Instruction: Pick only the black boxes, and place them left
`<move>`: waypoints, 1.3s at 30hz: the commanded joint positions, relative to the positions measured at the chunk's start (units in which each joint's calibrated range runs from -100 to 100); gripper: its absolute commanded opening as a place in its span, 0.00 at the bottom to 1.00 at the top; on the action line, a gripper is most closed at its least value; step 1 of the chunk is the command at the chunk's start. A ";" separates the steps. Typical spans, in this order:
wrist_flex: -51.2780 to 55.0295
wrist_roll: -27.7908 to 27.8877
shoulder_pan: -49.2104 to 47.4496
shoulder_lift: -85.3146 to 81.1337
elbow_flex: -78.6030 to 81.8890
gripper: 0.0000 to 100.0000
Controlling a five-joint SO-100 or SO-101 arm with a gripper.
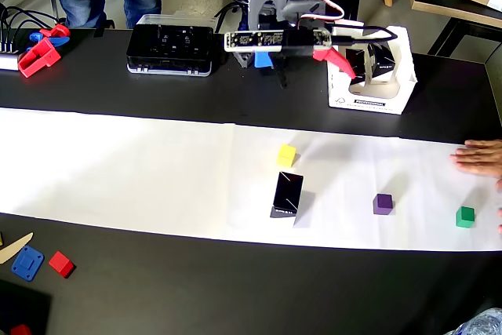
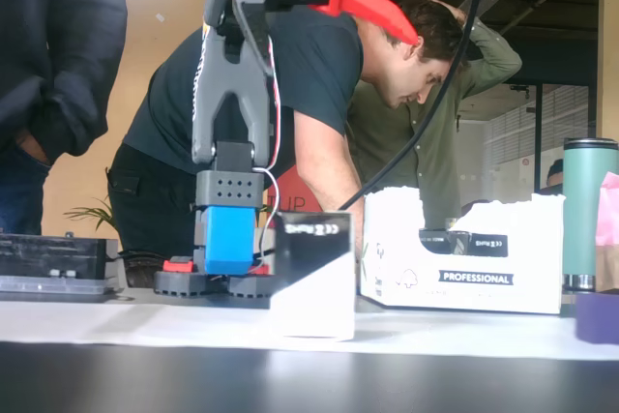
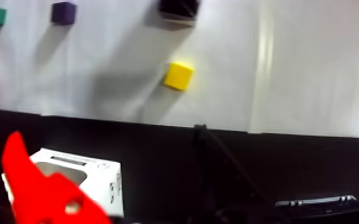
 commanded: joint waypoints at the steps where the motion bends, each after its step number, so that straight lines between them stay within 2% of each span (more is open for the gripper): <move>1: 0.14 -0.33 2.12 4.87 -11.86 0.54; 8: 0.14 -2.23 1.60 17.75 -26.13 0.54; 18: 0.06 -3.18 0.56 30.47 -34.82 0.54; 29: -0.25 -4.12 -2.73 51.73 -59.02 0.54; 35: -0.49 -4.12 -2.90 57.57 -64.34 0.54; 39: -7.81 -4.02 -3.51 63.03 -68.51 0.54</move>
